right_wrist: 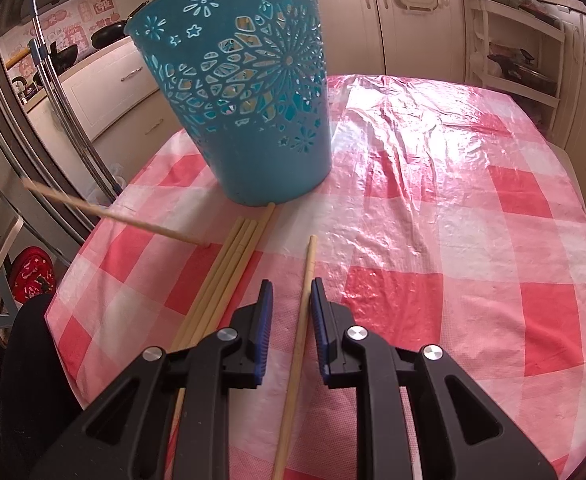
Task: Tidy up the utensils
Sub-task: 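Lift the chopstick with the left tool over the basket and release it inside, then lower the left tool to a loose chopstick and close on it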
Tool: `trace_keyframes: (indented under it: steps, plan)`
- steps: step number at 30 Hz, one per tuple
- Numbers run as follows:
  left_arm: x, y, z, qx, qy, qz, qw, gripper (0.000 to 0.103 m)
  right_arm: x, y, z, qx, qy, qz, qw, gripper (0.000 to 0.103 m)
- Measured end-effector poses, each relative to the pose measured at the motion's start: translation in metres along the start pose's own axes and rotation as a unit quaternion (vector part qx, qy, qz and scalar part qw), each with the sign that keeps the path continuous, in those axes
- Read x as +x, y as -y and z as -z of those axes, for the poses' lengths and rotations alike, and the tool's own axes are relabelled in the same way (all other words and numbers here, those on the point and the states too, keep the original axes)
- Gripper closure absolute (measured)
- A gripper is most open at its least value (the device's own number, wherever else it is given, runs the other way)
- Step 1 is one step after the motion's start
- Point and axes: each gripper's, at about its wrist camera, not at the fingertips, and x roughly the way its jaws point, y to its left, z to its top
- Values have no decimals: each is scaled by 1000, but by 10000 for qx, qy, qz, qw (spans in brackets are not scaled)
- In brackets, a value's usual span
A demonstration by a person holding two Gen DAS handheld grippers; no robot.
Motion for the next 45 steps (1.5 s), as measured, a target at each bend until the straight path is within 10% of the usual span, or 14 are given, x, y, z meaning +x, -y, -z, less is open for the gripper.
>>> trace_keyframes:
  steps: [7, 19, 26, 35, 45]
  plan:
    - [65, -105, 124, -1378, -1583, -693, 9753, 102, 1, -5, -1, -186, -75, 90, 9998, 79]
    - [63, -172, 225, -2852, -2158, -1131, 9270, 70, 1, -6, 0, -207, -73, 117, 9997, 79]
    - [79, -165, 228, -2575, -2090, -1262, 9349, 65, -26, -56, 3, -1462, 603, 77, 9874, 79]
    - [80, -177, 231, -2672, -2044, -1278, 9330, 65, 43, -142, -41, -2497, 47, 82, 9683, 79]
    - [101, -179, 235, -2707, -2071, -1157, 9330, 65, 65, -144, -40, -1778, -665, -349, 9812, 79]
